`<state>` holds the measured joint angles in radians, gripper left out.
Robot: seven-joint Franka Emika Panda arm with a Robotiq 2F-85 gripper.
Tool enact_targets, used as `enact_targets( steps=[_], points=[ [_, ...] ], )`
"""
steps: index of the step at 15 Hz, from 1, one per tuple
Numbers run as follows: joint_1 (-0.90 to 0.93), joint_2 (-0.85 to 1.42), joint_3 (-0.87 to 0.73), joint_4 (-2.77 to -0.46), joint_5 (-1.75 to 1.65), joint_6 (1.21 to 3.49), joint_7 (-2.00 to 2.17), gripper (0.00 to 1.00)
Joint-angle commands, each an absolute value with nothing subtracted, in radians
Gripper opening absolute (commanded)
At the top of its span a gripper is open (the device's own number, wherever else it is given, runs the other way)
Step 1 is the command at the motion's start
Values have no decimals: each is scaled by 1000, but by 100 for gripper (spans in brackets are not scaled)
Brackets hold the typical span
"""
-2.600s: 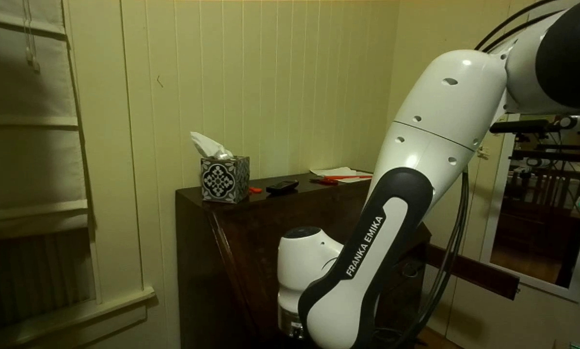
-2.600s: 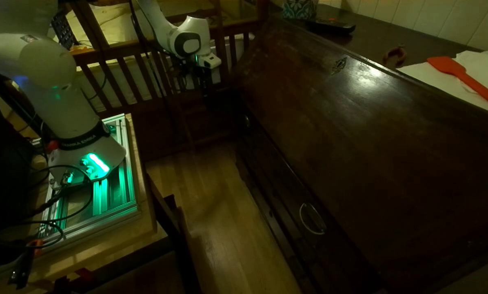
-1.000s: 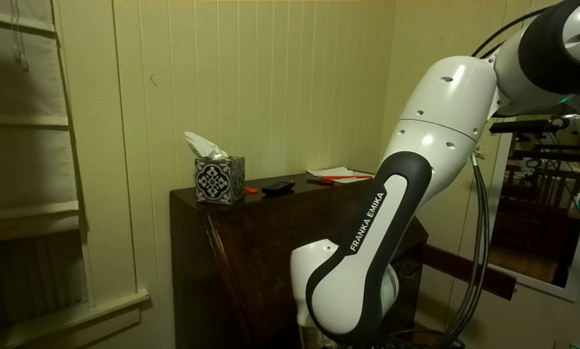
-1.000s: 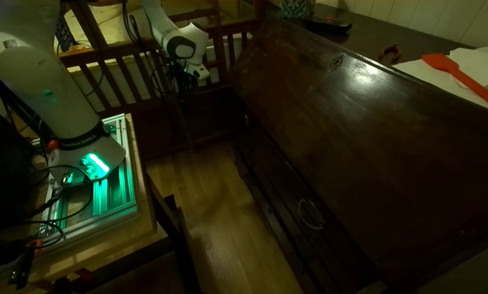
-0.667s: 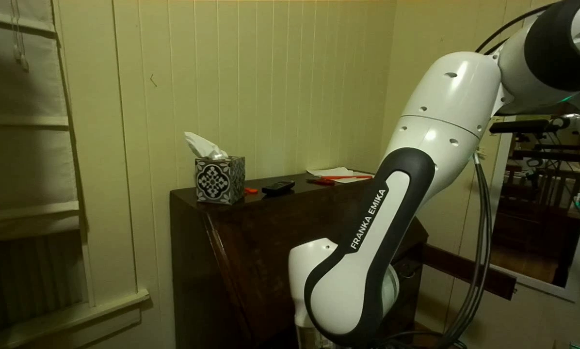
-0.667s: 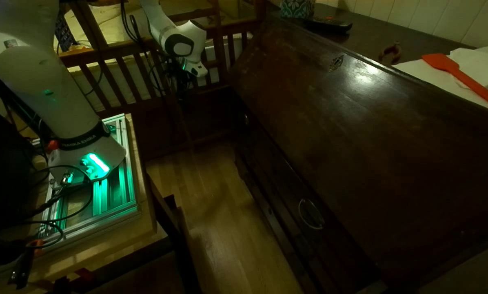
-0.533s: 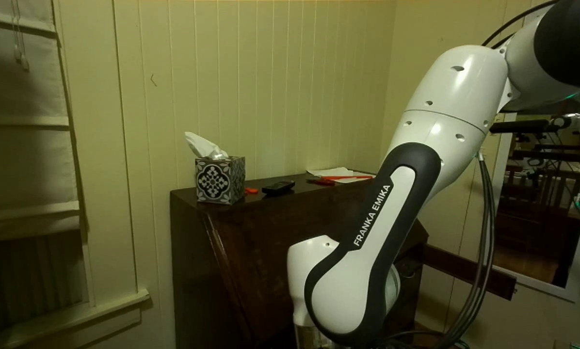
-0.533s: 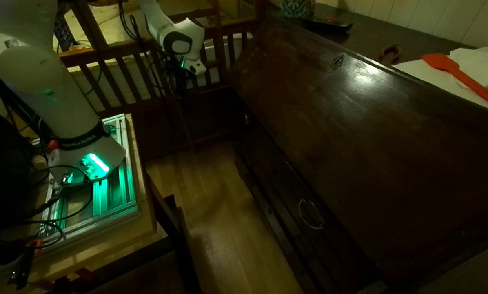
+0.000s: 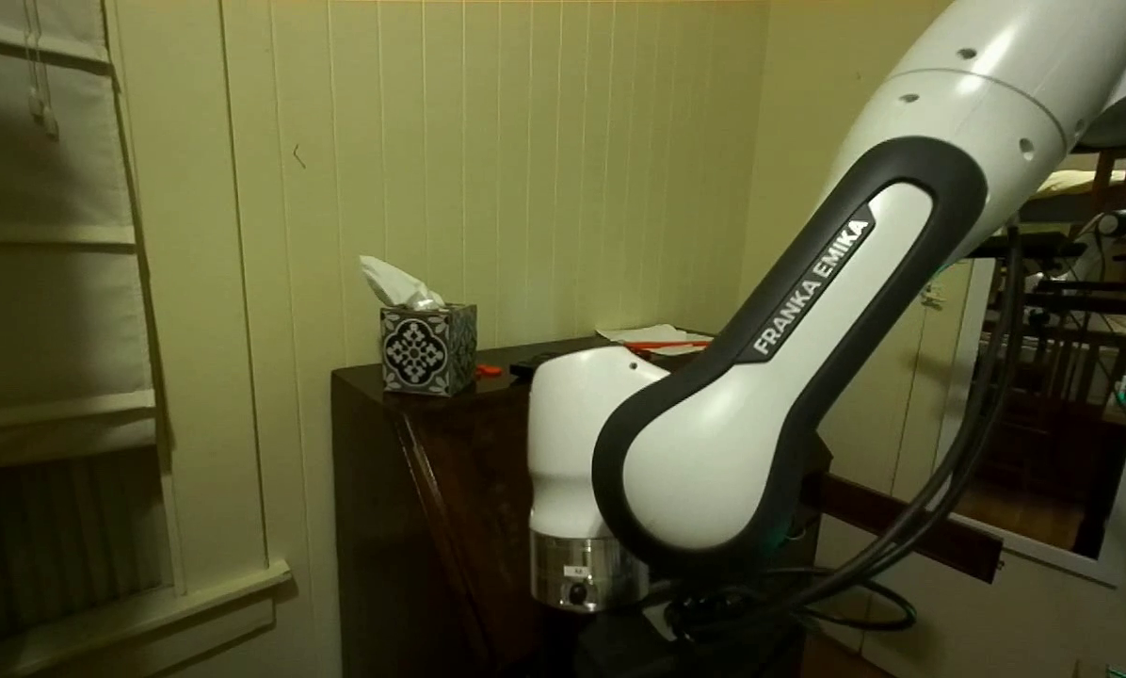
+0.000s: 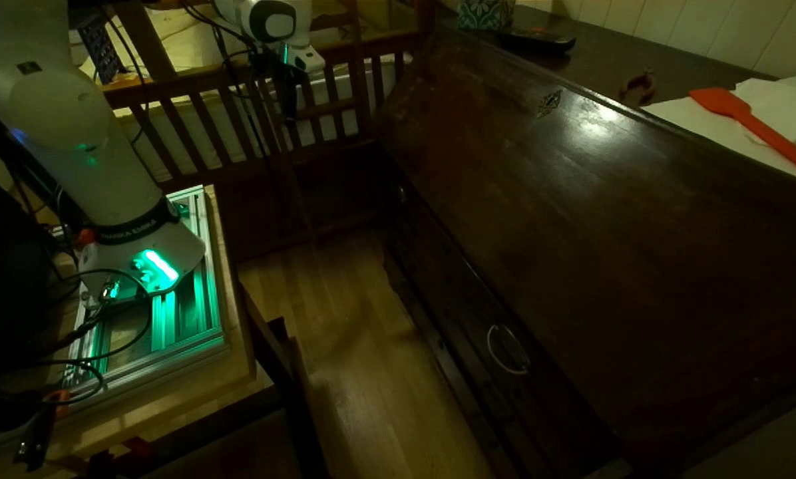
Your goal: Open the smallest drawer on the far left side of the desk
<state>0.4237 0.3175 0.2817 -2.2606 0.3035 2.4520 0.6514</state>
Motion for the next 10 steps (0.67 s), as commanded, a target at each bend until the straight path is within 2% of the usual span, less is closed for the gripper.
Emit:
enact_targets(
  steps=[1,10],
  points=[
    [436,263,241,-2247,202,2401,760,100],
    [440,324,123,-2247,-154,2547,891,100]
  ],
)
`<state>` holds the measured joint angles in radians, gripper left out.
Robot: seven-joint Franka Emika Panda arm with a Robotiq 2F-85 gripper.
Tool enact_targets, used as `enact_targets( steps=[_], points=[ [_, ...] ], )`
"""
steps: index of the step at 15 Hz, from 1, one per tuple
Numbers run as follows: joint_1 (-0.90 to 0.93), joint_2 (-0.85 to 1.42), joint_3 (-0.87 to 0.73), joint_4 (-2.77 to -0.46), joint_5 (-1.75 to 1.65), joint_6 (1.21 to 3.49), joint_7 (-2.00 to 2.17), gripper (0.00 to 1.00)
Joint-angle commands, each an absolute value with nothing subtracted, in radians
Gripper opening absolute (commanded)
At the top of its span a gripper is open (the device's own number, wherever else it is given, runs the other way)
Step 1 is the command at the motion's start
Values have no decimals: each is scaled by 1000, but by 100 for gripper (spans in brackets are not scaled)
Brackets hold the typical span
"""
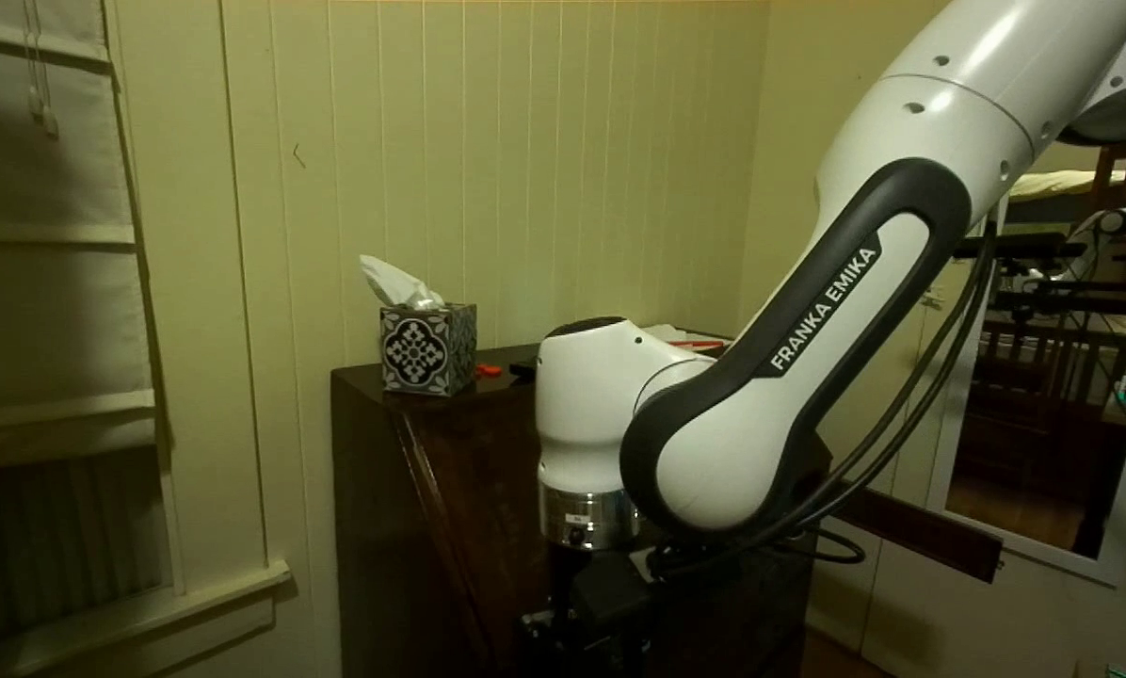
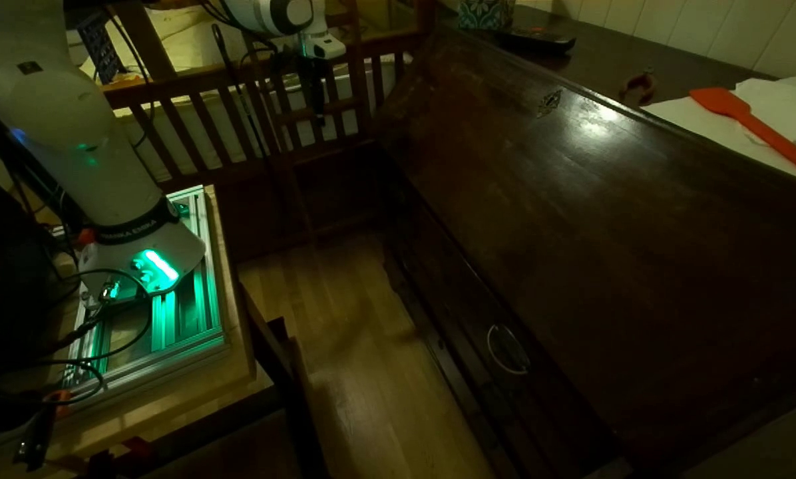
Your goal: Open the smallest drawer on the far left side of the desk
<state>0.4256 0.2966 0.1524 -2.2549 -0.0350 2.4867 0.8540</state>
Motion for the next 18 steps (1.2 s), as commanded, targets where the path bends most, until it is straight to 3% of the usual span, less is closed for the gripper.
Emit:
enact_targets(
  steps=[1,8,18],
  points=[
    [429,340,122,-2249,-164,2599,867,100],
    [431,343,115,-2250,-166,2590,863,100],
    [460,475,51,-2242,-209,2846,797,100]
  ],
)
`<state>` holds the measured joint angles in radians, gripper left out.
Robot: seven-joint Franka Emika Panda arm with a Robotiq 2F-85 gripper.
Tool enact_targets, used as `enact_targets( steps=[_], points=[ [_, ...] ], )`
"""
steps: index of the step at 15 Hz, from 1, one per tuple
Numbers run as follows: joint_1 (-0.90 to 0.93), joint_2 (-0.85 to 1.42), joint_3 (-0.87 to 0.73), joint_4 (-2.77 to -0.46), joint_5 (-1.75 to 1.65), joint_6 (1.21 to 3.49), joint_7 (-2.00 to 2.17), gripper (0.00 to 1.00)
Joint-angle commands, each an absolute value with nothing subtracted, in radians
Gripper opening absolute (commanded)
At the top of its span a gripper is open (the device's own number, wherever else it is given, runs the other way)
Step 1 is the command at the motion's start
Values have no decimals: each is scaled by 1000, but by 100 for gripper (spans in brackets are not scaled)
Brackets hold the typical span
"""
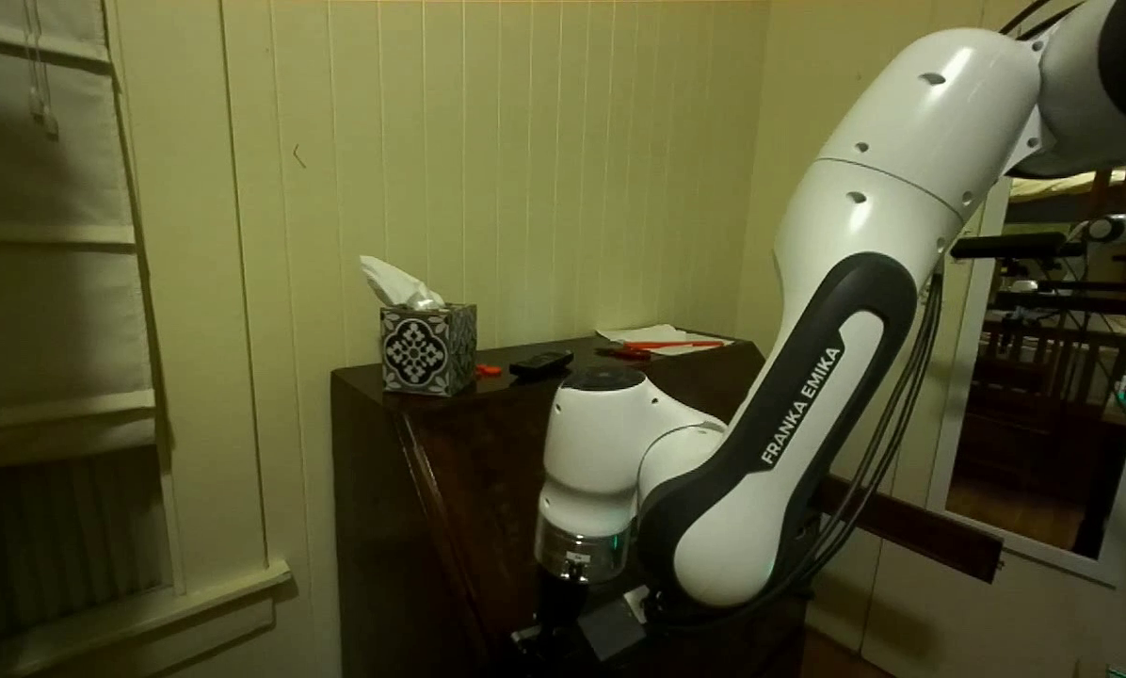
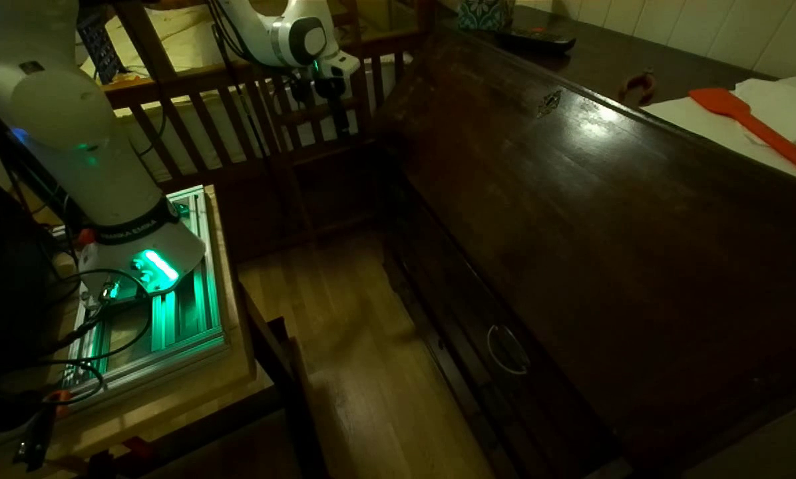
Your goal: Open the smallest drawer on the far left side of the desk
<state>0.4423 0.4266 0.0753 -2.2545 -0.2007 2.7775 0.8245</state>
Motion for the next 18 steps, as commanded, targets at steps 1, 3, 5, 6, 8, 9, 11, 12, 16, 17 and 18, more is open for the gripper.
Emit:
enact_targets(
  steps=[1,3,5,6,8,9,11,12,16,17,18],
  points=[
    [459,493,50,-2239,-203,2876,769,100],
    [472,524,34,-2230,-192,2912,737,100],
    [479,552,27,-2221,-174,2936,704,100],
    [488,562,18,-2214,-171,2941,693,95],
    [499,580,8,-2206,-162,2950,674,71],
    [505,584,2,-2204,-158,2953,668,71],
    [509,604,1,-2194,-143,2974,656,64],
    [520,611,-9,-2189,-140,2977,658,59],
    [551,635,-30,-2165,-125,2967,663,47],
    [555,640,-32,-2159,-120,2961,663,44],
    [560,642,-36,-2156,-116,2958,662,50]
  ],
)
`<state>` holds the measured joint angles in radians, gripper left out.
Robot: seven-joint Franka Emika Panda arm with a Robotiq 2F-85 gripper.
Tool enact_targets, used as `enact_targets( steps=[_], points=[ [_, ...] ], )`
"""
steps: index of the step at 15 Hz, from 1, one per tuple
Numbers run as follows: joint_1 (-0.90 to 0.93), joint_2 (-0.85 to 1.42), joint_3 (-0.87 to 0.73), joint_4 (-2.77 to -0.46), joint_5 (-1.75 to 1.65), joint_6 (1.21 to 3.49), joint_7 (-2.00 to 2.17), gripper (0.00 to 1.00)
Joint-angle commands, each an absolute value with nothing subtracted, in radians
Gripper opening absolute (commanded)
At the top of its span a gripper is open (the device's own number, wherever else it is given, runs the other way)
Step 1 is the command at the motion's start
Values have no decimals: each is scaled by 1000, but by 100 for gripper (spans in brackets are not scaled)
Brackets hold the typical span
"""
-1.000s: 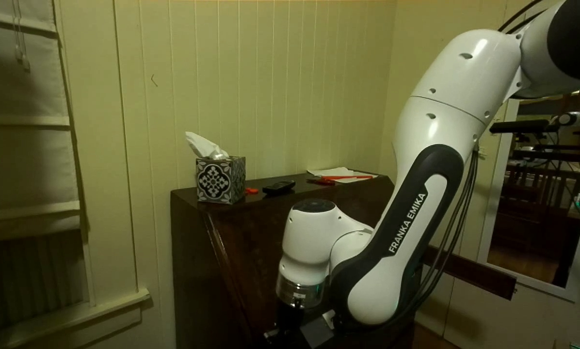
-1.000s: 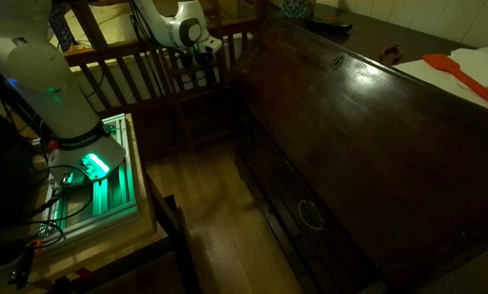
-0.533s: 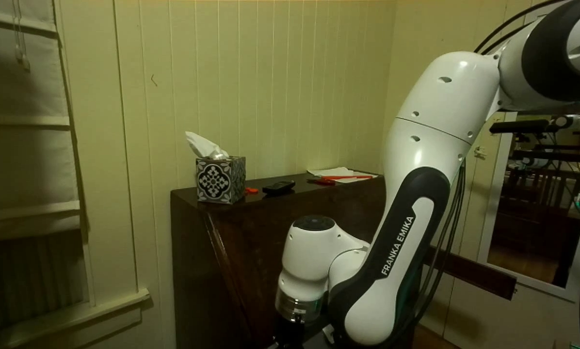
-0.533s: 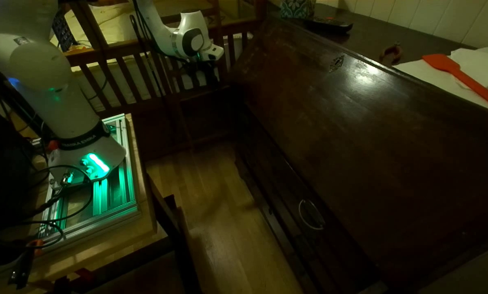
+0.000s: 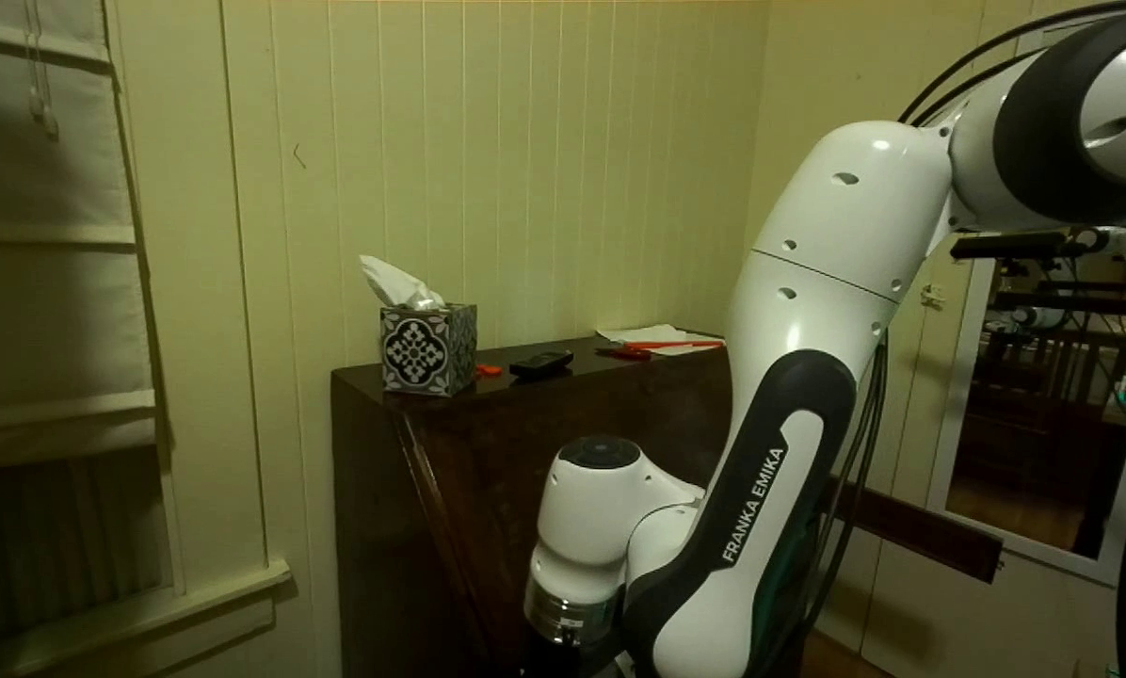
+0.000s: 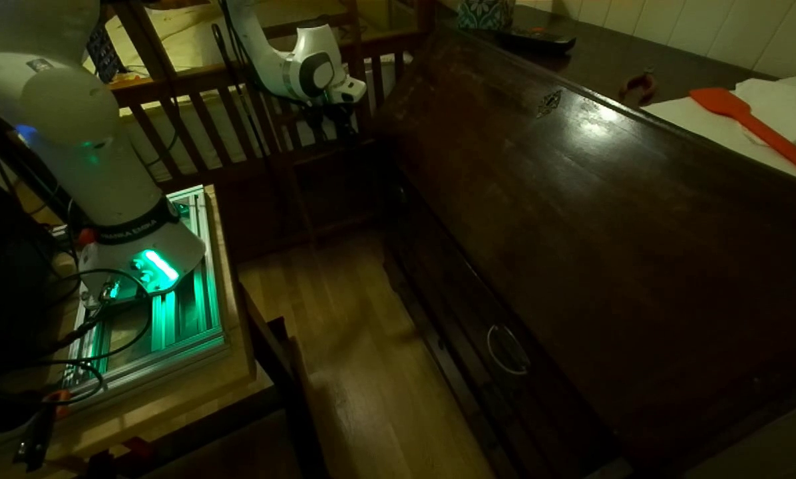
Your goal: Open the smallest drawer on the far left side of the desk
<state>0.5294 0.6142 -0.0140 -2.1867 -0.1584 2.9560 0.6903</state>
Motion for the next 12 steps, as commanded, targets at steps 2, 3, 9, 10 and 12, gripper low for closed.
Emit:
enact_targets(
  steps=[2,3,9,10,12],
  points=[
    [570,650,-44,-2150,-110,2959,661,51],
    [576,653,-48,-2148,-107,2958,662,48],
    [587,666,-53,-2138,-93,2967,660,15],
    [583,669,-47,-2137,-88,2967,657,8],
    [571,664,-37,-2141,-73,2960,652,4]
  ],
)
